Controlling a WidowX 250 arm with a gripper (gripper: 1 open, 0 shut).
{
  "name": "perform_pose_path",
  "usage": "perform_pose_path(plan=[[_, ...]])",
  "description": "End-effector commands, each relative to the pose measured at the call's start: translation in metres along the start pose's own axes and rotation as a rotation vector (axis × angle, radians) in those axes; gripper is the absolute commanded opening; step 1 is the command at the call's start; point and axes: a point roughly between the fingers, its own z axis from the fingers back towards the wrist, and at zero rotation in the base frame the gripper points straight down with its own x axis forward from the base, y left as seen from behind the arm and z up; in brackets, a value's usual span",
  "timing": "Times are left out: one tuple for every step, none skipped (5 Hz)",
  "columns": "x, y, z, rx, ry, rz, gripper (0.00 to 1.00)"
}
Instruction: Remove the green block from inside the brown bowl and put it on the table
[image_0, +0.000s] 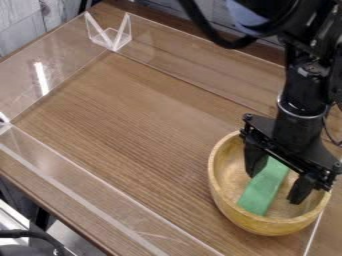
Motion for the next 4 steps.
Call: perform_pose_path(plan=[[0.0036, 0.0016, 0.0078, -0.008, -0.029, 0.001, 1.00], [0.0037, 0.0018, 0.0084, -0.013, -0.030, -0.002, 1.00], [0.0037, 0.0022, 0.0094, -0.018, -0.031, -0.004, 1.00], [0.0038, 0.0022, 0.0094, -0.024, -0.032, -0.006, 1.00]])
